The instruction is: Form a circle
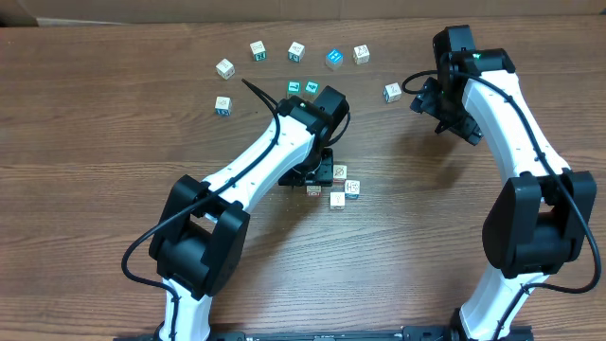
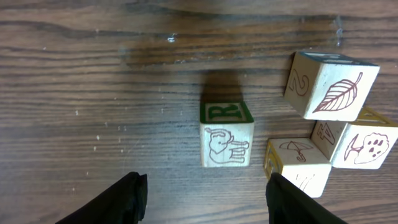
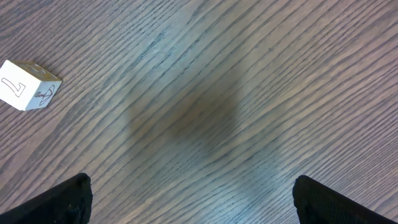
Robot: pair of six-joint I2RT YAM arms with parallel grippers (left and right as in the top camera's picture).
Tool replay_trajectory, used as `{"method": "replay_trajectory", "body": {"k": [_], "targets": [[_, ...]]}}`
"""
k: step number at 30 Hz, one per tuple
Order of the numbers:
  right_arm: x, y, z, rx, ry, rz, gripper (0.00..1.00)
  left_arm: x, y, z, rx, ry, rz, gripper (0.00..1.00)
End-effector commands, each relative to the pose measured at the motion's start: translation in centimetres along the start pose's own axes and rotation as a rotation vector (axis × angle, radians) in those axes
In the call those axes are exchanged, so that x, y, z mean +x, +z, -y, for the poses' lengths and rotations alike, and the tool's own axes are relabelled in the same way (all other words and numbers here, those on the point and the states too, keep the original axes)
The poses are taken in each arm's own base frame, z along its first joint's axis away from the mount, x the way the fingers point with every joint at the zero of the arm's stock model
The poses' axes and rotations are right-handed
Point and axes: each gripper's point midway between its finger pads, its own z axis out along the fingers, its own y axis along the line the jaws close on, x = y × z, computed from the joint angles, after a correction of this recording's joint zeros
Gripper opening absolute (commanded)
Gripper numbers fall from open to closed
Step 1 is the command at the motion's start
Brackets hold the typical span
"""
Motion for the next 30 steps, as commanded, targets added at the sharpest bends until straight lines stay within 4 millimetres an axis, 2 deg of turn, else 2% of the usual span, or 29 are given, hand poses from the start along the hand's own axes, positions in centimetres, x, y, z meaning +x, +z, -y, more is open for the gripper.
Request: {"method": "replay_trajectory", "body": {"k": [1, 5, 11, 17, 26, 30], "targets": [[-0.9, -1.6, -0.2, -0.027, 0.014, 0.041, 1.0, 0.1, 0.0, -0.2, 0.006, 0.03, 0.009, 0.6], [-0.9, -1.6, -0.2, -0.027, 0.014, 0.041, 1.0, 0.0, 0.8, -0.1, 0.018, 0.029, 0.013, 0.6], [-0.9, -1.6, -0.2, -0.027, 0.014, 0.041, 1.0, -0.6, 0.8, 0.3, 0.035, 0.029, 0.041, 0.59], [-0.9, -1.6, -0.2, -0.027, 0.014, 0.041, 1.0, -0.6, 1.6, 0.6, 0.042, 0.037, 0.058, 0.51], [-0.9, -1.6, -0.2, -0.027, 0.014, 0.041, 1.0, -0.7, 2.0, 0.9, 0.049, 0.043, 0.069, 0.5], [-0.9, -1.6, -0.2, -0.027, 0.014, 0.041, 1.0, -0.6, 2.2, 1.1, 0.047, 0.049, 0.073, 0.46]]}}
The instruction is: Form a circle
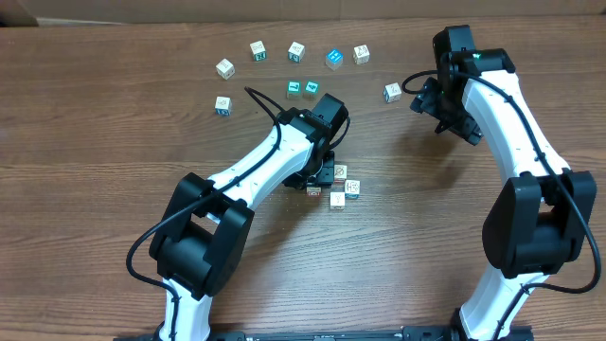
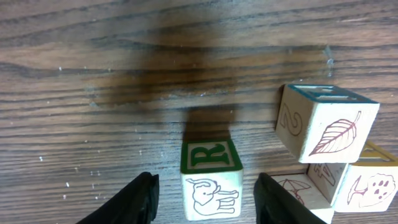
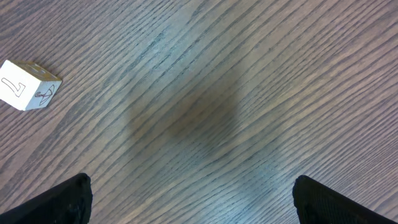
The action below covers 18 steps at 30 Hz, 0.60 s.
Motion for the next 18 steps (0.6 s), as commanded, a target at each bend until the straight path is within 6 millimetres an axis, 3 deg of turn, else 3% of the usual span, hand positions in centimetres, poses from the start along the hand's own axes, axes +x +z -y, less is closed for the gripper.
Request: {"method": "replay_trajectory", "body": {"k": [1, 18], "targets": [[-0.85, -1.59, -0.19, -0.027, 0.014, 0.04, 1.0, 0.64, -0.13, 0.27, -0.001, 0.035, 0.002, 0.45], [-0.85, -1.59, -0.19, -0.027, 0.014, 0.04, 1.0, 0.79, 0.24, 0.5, -0.003, 0.045, 0.011, 0.38]]}}
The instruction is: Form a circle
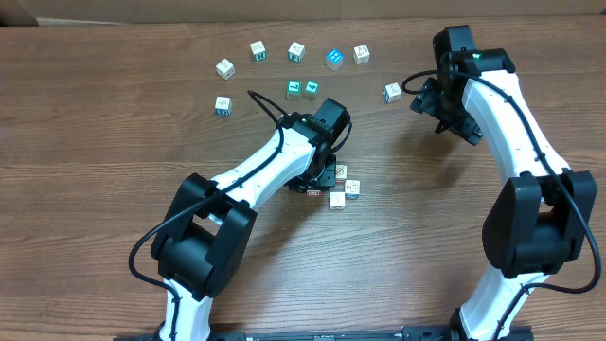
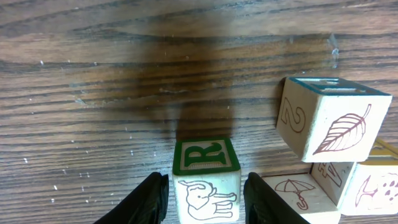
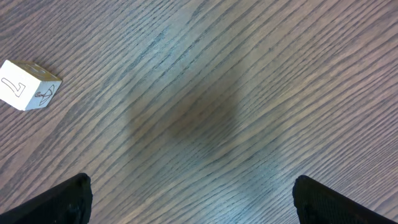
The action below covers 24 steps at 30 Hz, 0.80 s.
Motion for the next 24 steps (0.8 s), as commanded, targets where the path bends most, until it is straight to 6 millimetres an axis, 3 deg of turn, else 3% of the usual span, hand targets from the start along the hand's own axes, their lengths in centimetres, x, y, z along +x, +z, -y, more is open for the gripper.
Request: {"method": "replay_trajectory", "body": {"k": [1, 14, 24], "targets": [[-0.9, -1.6, -0.2, -0.027, 0.014, 0.041, 1.0, 0.3, -0.3, 0.2, -0.004, 0.032, 0.011, 0.38], [-0.9, -1.6, -0.2, -0.027, 0.014, 0.041, 1.0, 0.5, 0.4, 0.1, 0.001, 0.033, 0.015, 0.33], [-0.9, -1.6, -0.2, -0.027, 0.014, 0.041, 1.0, 0.6, 0.3, 1.5, 0.073, 0.034, 0.002, 0.32]]}}
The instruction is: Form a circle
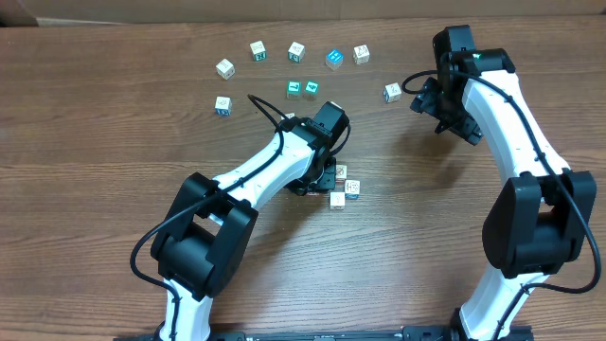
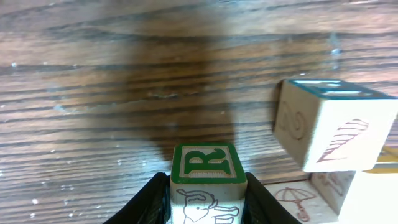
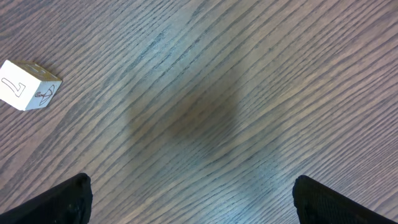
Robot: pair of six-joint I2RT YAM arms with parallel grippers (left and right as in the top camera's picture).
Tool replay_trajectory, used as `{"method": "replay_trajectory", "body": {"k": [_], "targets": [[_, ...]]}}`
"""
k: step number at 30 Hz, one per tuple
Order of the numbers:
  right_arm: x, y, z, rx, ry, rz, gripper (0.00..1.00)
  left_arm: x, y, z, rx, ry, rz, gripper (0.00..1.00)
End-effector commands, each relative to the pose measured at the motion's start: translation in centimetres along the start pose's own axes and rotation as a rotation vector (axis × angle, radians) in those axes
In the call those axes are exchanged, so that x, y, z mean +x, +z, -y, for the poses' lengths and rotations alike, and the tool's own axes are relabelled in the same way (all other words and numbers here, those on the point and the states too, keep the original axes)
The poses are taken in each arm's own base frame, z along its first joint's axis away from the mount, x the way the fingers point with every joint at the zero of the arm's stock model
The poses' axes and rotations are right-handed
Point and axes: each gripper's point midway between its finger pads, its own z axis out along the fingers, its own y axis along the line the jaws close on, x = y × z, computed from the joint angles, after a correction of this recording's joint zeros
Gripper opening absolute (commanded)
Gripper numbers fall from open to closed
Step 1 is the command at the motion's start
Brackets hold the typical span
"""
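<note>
Small wooden picture blocks form a loose arc (image 1: 296, 51) at the table's far side, from a left block (image 1: 222, 104) to a right block (image 1: 392, 92). A small cluster of blocks (image 1: 346, 187) lies mid-table. My left gripper (image 1: 315, 182) is down at the cluster's left edge. In the left wrist view it (image 2: 207, 202) is shut on the green R block (image 2: 207, 168) with an elephant face, and both fingers (image 2: 154, 200) press its sides. My right gripper (image 3: 189, 199) hangs open over bare wood near the arc's right end.
Right of the held block sit a leaf block (image 2: 333, 127) and an umbrella block (image 2: 291, 198), close to my right finger. A block marked 7 (image 3: 28, 85) lies left of the right gripper. Two teal blocks (image 1: 303, 88) sit inside the arc.
My left fingers have come in from a narrow gap on each side of the R block to touching it. The right arm and all other blocks are unchanged.
At first my left gripper was wide open with the R block ahead of its fingers. Then it stood lower and narrower with the block between the fingertips. After that it was narrower again, and now it is shut on the block. The right gripper stayed open throughout.
</note>
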Motion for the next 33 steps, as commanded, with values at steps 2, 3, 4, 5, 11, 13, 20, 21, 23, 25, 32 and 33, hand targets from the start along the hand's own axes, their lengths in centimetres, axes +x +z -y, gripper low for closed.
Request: {"method": "replay_trajectory", "body": {"k": [2, 3, 4, 5, 11, 13, 20, 21, 23, 25, 32, 33], "targets": [[-0.85, -1.59, -0.19, -0.027, 0.014, 0.04, 1.0, 0.38, -0.47, 1.13, 0.043, 0.034, 0.0, 0.32], [-0.85, -1.59, -0.19, -0.027, 0.014, 0.04, 1.0, 0.37, -0.47, 1.13, 0.043, 0.034, 0.0, 0.33], [-0.85, -1.59, -0.19, -0.027, 0.014, 0.04, 1.0, 0.35, -0.48, 1.15, 0.044, 0.034, 0.001, 0.33], [-0.85, -1.59, -0.19, -0.027, 0.014, 0.04, 1.0, 0.32, -0.48, 1.18, 0.045, 0.034, 0.002, 0.33], [-0.85, -1.59, -0.19, -0.027, 0.014, 0.04, 1.0, 0.19, -0.48, 1.31, 0.051, 0.034, 0.007, 0.33], [-0.85, -1.59, -0.19, -0.027, 0.014, 0.04, 1.0, 0.19, -0.48, 1.32, 0.051, 0.034, 0.007, 0.34], [-0.85, -1.59, -0.19, -0.027, 0.014, 0.04, 1.0, 0.16, -0.49, 1.34, 0.052, 0.034, 0.008, 0.34], [-0.85, -1.59, -0.19, -0.027, 0.014, 0.04, 1.0, 0.17, -0.49, 1.33, 0.052, 0.034, 0.008, 0.34], [-0.85, -1.59, -0.19, -0.027, 0.014, 0.04, 1.0, 0.2, -0.48, 1.34, 0.052, 0.035, 0.007, 0.34], [-0.85, -1.59, -0.19, -0.027, 0.014, 0.04, 1.0, 0.2, -0.49, 1.36, 0.053, 0.034, 0.007, 0.34], [-0.85, -1.59, -0.19, -0.027, 0.014, 0.04, 1.0, 0.19, -0.49, 1.34, 0.053, 0.034, 0.007, 0.36], [-0.85, -1.59, -0.19, -0.027, 0.014, 0.04, 1.0, 0.19, -0.49, 1.33, 0.052, 0.034, 0.007, 0.36]]}}
